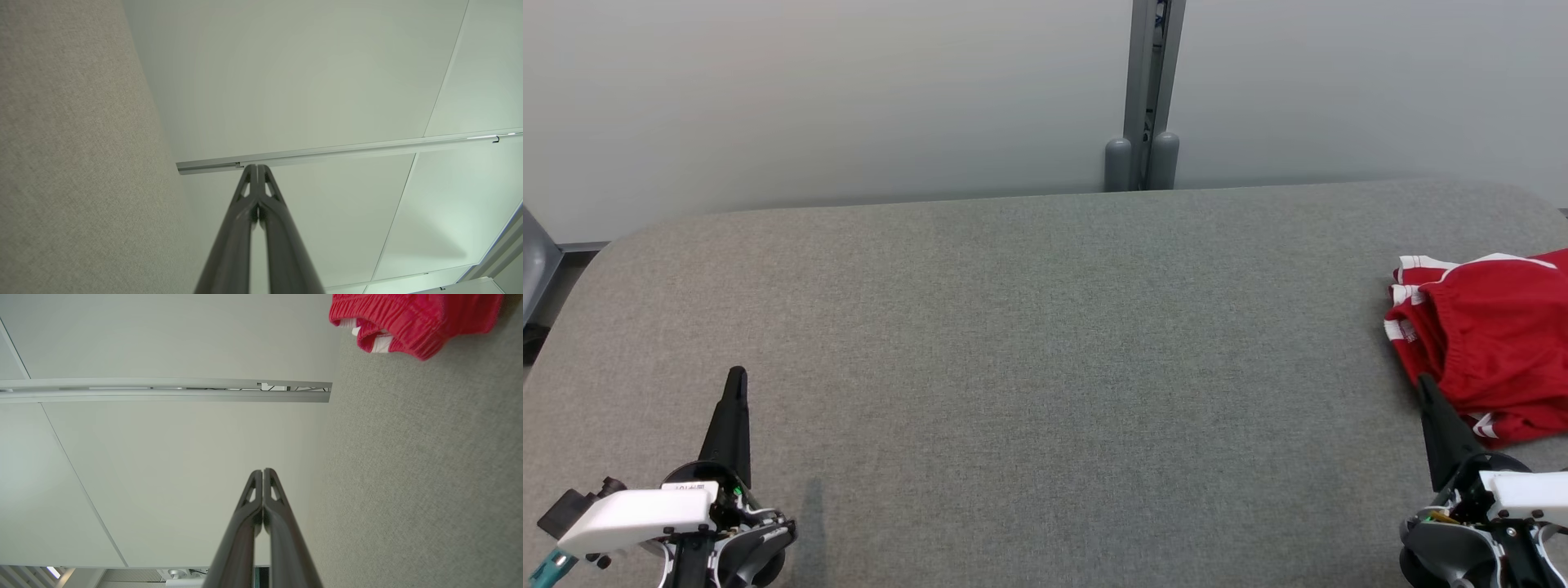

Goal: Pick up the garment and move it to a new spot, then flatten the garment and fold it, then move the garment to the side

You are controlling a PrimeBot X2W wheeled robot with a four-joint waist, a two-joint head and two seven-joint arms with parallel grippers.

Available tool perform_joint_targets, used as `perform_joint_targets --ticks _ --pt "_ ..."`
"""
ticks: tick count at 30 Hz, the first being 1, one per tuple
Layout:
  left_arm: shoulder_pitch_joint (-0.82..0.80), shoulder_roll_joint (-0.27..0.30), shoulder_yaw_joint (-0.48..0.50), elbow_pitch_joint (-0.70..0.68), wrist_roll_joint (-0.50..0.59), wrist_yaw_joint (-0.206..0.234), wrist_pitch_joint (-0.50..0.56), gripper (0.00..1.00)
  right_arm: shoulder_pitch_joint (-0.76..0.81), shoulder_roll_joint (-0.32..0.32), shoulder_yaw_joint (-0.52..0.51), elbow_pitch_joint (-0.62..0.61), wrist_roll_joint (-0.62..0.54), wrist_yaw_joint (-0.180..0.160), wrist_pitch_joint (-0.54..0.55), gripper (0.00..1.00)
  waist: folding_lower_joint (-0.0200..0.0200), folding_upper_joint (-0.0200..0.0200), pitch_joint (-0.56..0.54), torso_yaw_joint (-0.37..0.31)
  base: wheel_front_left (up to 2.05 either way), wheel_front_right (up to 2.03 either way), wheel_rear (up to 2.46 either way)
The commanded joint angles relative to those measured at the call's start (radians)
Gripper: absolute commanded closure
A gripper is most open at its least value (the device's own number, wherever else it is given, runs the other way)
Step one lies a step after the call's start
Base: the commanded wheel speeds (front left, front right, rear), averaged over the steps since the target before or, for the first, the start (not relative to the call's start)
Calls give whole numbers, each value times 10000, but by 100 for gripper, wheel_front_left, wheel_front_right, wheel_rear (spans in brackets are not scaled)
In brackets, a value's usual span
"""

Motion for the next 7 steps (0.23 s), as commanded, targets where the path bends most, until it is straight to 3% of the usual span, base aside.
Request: perform_joint_targets --ticks 1,7 --pt "-138 35 51 11 54 -46 6 100 -90 -17 -35 26 -42 5 46 100 0 0 0 0 0 0 0" --pt "-140 27 61 12 50 -46 15 100 -91 -10 -43 27 -43 4 50 100 0 0 0 0 0 0 0"
